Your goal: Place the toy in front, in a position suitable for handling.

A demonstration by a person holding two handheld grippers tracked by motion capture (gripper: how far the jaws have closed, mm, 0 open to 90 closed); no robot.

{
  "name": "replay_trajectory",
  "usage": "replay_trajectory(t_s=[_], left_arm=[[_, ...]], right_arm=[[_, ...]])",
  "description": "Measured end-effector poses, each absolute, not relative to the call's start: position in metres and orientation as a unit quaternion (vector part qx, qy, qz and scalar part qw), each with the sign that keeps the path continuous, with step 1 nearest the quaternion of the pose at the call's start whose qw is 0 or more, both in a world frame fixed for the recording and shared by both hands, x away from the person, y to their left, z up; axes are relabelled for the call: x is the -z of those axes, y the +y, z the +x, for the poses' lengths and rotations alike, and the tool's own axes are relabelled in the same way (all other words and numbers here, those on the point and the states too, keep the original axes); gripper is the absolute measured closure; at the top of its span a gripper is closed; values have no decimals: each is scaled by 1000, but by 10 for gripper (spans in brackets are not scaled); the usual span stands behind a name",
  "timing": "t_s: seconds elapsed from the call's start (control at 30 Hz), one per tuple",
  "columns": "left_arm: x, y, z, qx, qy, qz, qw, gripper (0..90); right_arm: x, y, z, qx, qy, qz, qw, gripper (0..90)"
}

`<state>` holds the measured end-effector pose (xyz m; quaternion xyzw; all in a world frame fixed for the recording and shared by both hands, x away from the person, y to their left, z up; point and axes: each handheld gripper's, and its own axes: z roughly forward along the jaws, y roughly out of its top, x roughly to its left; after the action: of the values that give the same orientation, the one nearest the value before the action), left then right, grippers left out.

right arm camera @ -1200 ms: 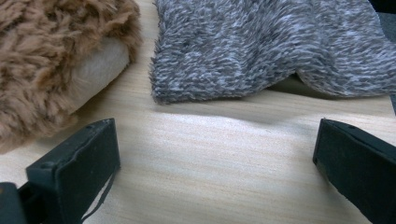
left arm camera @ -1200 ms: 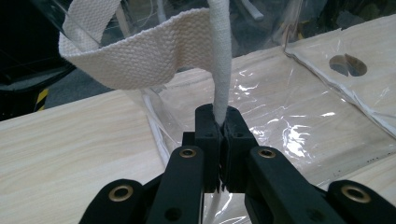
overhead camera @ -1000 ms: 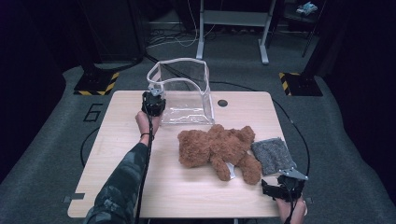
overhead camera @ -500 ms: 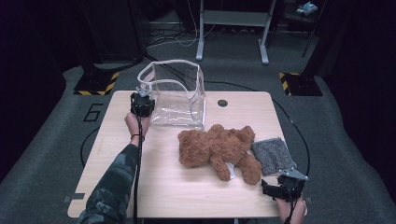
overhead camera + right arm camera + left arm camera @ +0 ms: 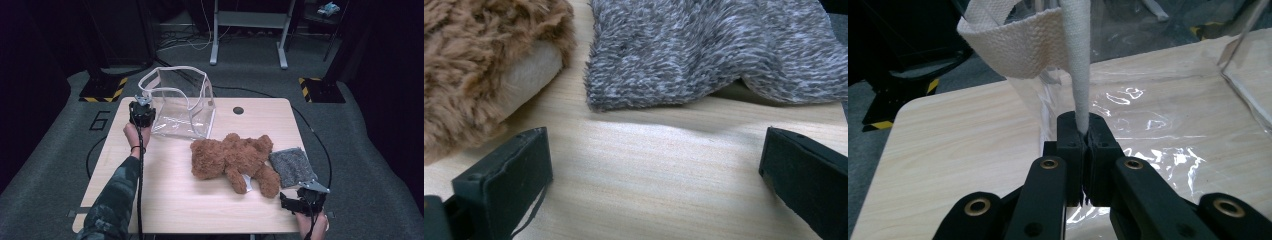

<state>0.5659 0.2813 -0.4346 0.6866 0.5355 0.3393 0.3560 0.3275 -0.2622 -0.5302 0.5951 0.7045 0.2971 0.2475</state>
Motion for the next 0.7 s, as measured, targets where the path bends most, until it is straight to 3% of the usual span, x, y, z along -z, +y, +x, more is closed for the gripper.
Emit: replay_trajectory(t_s=[0.7], left_arm=[[437, 311, 555, -361, 548, 674, 339, 874]], right_arm=[[530, -262, 327, -298, 703, 596, 248, 0]])
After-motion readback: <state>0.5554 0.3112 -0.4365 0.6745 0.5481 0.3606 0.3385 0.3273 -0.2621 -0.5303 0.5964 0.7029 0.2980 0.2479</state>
